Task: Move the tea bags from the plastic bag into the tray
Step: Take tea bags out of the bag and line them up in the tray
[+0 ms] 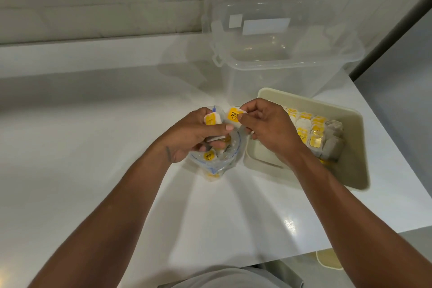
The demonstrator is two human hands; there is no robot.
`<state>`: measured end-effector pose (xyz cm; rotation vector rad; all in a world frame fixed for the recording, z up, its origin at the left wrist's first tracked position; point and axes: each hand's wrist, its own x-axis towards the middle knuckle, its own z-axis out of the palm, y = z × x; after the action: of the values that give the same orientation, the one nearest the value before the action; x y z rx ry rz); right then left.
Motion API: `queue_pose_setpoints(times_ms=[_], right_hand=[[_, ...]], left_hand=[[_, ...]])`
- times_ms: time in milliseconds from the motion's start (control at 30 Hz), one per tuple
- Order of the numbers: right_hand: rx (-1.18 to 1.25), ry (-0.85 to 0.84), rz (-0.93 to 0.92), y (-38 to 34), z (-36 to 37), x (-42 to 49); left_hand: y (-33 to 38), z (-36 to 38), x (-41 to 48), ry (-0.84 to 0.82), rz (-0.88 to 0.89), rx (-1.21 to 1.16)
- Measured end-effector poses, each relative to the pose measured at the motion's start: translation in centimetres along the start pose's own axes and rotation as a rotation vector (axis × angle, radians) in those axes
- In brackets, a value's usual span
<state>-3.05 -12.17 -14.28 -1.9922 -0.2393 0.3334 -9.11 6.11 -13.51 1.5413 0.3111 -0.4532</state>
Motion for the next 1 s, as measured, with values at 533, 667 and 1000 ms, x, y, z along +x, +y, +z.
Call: queue_pose_setpoints(times_ms=[533, 667, 1000], right_hand=[[-0.148, -0.042, -0.014, -0.5, -1.4, -0.3], [0.086, -0.397, 0.069, -1.8, -1.4, -1.0], [0.12, -0.173, 0.069, -1.1, -1.8, -0.5]], left_hand=[[-0.7, -1.5, 2.0, 0.365, 0.16, 0.288], [-0.4, -1.8, 2.0, 0.353, 0.128, 0.316], [0.9, -1.0, 1.1, 0.153, 0.108, 0.208]])
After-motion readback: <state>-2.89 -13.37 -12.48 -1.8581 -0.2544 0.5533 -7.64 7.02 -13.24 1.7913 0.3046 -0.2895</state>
